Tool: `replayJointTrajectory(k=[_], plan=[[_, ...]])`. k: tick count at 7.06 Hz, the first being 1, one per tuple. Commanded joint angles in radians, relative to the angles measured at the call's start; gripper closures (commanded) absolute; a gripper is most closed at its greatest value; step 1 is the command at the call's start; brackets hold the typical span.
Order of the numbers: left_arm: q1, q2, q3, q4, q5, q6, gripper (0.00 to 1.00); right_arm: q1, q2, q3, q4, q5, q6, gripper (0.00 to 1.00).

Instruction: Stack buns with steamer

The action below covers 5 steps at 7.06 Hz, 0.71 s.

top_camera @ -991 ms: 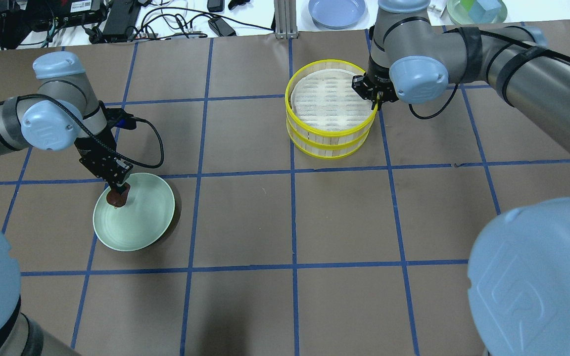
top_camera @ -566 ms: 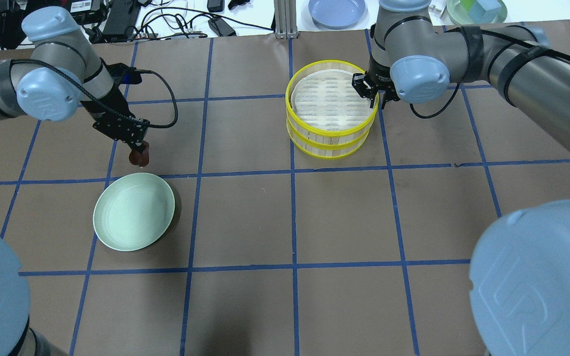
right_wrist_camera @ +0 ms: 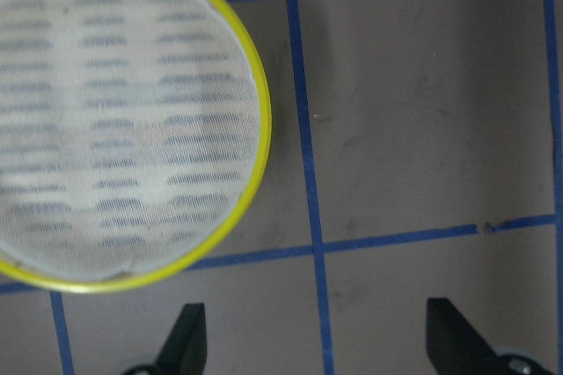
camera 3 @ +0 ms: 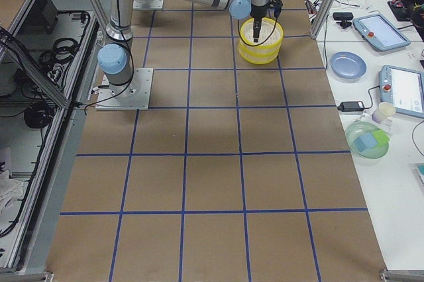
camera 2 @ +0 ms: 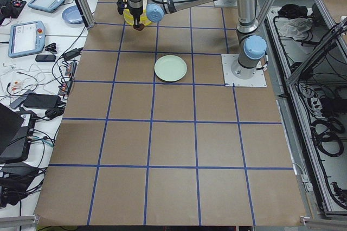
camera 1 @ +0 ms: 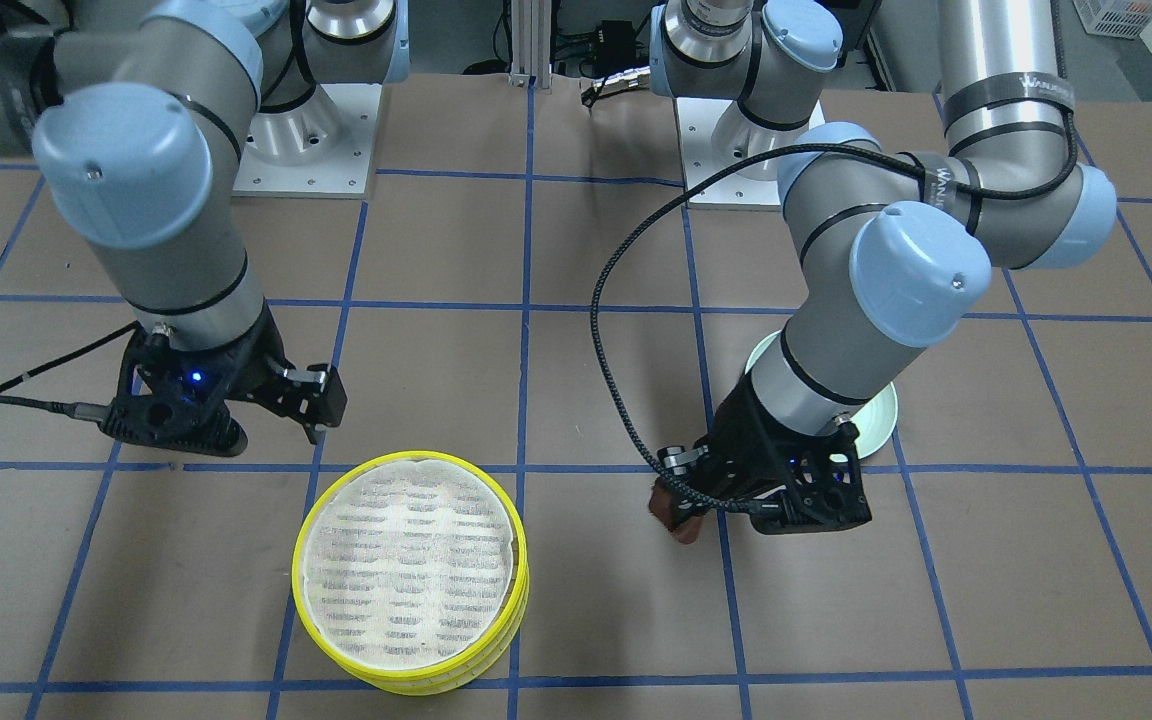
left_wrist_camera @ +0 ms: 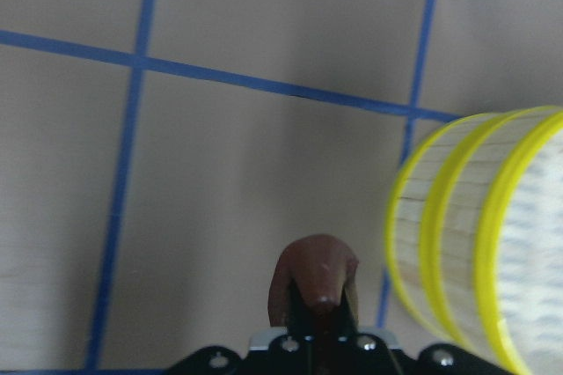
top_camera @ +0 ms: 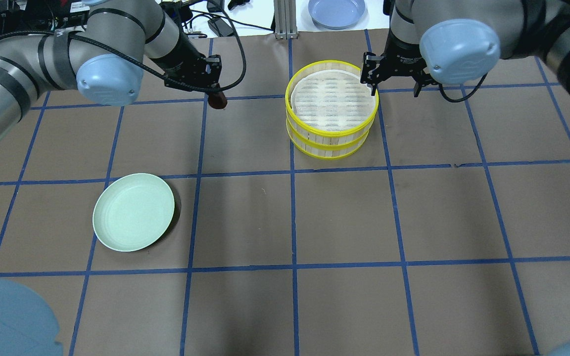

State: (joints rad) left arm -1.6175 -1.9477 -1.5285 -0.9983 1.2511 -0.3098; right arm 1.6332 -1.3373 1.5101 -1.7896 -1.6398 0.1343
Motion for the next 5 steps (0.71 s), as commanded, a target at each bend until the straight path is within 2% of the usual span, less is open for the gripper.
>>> replayJointTrajectory(k=[1, 2, 4, 5], plan=[[-0.077, -0.032, -0.002, 0.18, -0.181, -0.298, 1.0, -0.006, -0.142, 0.001, 0.166, -0.046, -0.195, 0.01], [-0.123, -0.065, -0.002, 0.196, -0.19, -0.38, 1.0, -0.006, -0.207, 0.001, 0.215, -0.029, -0.296, 0.0], [-0.148, -0.138, 0.008, 0.283, -0.235, -0.422, 1.0, -0.007, -0.22, 0.002, 0.196, 0.07, -0.37, 0.0], [-0.148, -0.16, 0.014, 0.314, -0.234, -0.423, 0.95, -0.03, -0.218, 0.002, 0.181, 0.072, -0.377, 0.0]])
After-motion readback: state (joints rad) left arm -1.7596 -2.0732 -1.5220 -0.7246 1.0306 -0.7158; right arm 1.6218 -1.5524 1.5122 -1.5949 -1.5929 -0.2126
